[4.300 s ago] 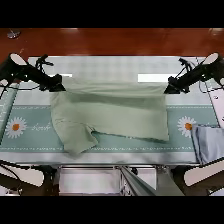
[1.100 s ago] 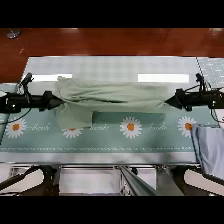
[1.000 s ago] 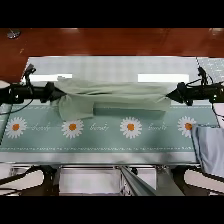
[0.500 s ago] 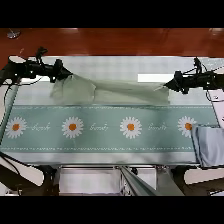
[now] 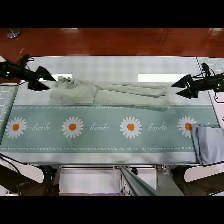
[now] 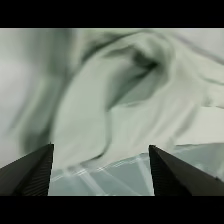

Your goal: Fold the shirts.

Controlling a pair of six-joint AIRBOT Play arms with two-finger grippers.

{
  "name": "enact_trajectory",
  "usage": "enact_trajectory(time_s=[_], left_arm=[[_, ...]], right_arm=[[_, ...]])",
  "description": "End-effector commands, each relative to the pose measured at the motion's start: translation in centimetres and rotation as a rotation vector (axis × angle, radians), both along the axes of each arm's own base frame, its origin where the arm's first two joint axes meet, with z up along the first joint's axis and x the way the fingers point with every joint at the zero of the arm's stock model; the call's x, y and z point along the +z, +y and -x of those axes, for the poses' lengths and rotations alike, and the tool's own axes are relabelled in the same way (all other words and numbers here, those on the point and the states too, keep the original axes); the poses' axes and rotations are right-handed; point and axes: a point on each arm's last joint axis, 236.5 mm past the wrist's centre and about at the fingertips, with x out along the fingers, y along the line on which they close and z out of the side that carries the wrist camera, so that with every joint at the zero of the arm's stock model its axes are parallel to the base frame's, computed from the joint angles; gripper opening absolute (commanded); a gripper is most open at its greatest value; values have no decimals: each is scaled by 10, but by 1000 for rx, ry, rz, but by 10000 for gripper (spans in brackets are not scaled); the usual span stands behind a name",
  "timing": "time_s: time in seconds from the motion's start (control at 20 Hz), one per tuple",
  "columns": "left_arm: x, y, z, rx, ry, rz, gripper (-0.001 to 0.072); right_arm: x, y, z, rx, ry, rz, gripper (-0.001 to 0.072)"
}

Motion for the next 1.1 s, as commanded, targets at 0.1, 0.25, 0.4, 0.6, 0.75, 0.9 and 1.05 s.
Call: enact_trajectory(time_s=[0.1,0.25,0.4,0.6,0.75,0.9,1.05], left_arm=[[46,30,25,115,-327,-231,699],[64,-41,55,80,-469,-155,699],[47,-113,87,-65,-436,-71,699],[33,-189,102,-293,-432,-30,22],[46,-251,99,-424,-515,0,22],[58,-316,89,-491,-621,-7,20],[42,-370,81,-546,-613,-65,20]], right_arm=[[-39,6,30,25,133,11,626],[-45,46,26,99,135,-18,626],[-42,84,12,138,97,-39,607],[2,89,1,233,16,-20,18],[40,66,23,278,-32,123,18],[79,54,62,271,-100,262,18],[120,52,106,226,-193,371,18]])
